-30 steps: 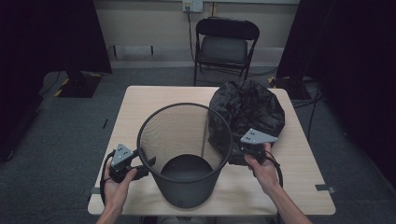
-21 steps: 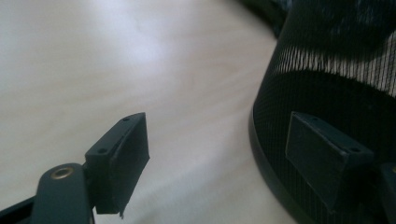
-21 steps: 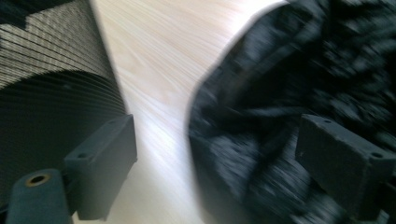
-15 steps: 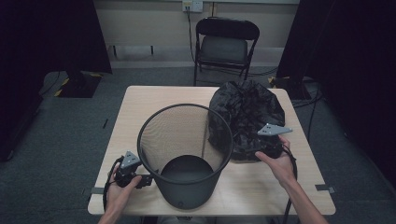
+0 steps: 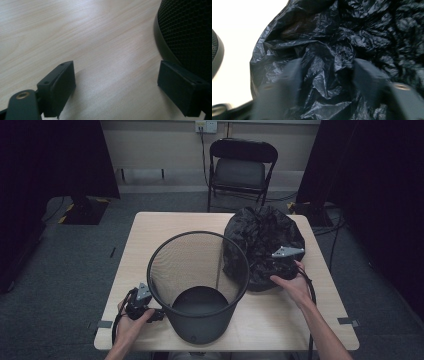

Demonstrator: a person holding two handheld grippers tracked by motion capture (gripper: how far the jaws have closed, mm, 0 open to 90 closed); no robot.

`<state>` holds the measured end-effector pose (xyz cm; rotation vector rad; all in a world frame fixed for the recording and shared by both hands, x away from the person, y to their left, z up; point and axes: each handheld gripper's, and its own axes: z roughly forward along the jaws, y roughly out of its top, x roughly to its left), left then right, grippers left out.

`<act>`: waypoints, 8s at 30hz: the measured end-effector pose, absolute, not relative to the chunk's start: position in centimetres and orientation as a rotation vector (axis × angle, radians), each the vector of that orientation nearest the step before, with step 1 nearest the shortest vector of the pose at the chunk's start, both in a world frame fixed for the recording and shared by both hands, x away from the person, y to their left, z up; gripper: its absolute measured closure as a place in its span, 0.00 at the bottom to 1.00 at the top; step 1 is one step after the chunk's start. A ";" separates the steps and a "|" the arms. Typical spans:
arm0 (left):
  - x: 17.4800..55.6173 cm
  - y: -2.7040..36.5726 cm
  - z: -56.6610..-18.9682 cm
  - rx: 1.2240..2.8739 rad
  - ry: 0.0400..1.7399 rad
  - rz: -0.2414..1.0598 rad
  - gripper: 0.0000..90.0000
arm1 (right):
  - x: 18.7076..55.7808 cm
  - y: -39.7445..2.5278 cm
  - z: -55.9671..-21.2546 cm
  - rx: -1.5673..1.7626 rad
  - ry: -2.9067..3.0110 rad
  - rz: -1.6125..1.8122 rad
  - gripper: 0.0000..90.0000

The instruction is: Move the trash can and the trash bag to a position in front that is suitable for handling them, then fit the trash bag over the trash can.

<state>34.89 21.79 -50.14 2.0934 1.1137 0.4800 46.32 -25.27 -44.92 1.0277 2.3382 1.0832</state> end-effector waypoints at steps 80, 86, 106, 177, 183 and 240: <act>35.3 21.2 -50.2 2.106 1.130 0.481 0.05 | 36.0 -30.4 -40.4 0.990 2.206 1.284 0.22; 35.3 21.3 -50.2 2.110 1.127 0.475 0.04 | 39.4 -29.3 -40.2 1.020 2.230 1.214 0.18; 35.4 21.3 -50.2 2.112 1.132 0.476 0.03 | 43.3 -27.6 -43.9 1.043 2.360 1.073 0.17; 35.2 21.4 -50.3 2.113 1.145 0.472 0.00 | 40.0 -29.1 -43.3 1.072 2.214 1.386 0.89; 35.2 21.4 -50.3 2.109 1.150 0.473 0.00 | 39.4 -29.4 -41.4 1.028 2.169 1.450 0.89; 35.2 22.1 -50.3 2.104 1.163 0.476 0.00 | 35.2 -26.7 -23.2 0.589 1.870 2.018 0.90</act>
